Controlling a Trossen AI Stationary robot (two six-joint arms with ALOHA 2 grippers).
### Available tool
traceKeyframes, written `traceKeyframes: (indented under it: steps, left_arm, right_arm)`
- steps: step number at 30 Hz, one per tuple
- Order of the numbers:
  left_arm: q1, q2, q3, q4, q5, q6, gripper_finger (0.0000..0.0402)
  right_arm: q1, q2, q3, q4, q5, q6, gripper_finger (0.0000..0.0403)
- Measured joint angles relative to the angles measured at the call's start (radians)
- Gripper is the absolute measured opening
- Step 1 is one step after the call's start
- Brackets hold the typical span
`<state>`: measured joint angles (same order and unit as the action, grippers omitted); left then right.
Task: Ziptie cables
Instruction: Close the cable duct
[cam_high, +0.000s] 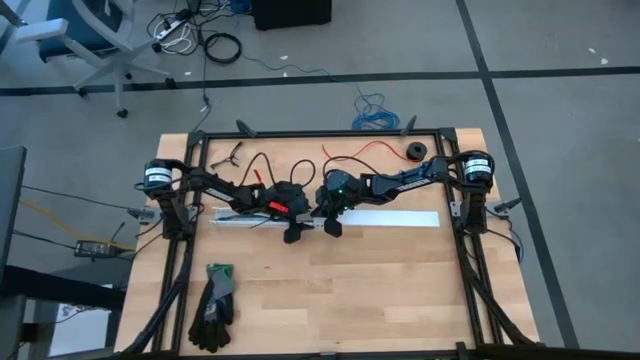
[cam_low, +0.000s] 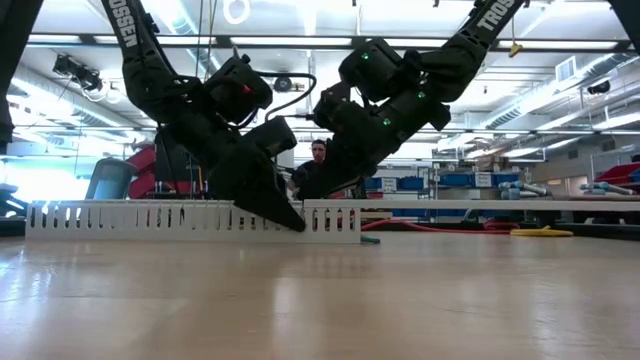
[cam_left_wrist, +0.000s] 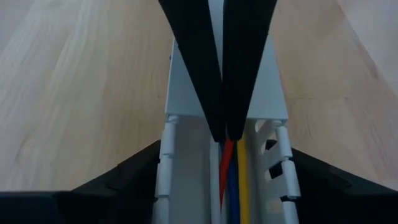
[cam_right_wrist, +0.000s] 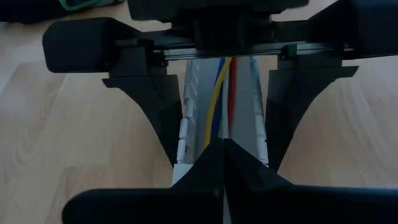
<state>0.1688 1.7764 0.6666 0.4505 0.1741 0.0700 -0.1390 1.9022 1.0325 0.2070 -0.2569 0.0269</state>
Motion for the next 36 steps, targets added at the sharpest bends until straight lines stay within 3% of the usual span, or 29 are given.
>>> traceKeyframes:
  steps: [12, 19, 26, 36]
  left_arm:
    - [0.001, -0.027, 0.000, -0.042, 0.017, 0.000, 0.0285]
    - [0.013, -0.108, -0.071, -0.038, 0.021, -0.001, 0.0285]
    - [0.013, -0.115, -0.170, 0.140, 0.021, -0.053, 0.0285]
    - [0.012, -0.100, -0.179, 0.239, 0.021, -0.051, 0.0285]
  right_arm:
    - [0.000, 0.000, 0.000, 0.000, 0.000, 0.007, 0.0000]
    - [0.000, 0.000, 0.000, 0.000, -0.006, 0.008, 0.0000]
    - [0.001, 0.000, 0.000, 0.011, -0.008, 0.014, 0.0000]
    - [0.001, -0.001, -0.001, 0.031, -0.009, 0.023, 0.0000]
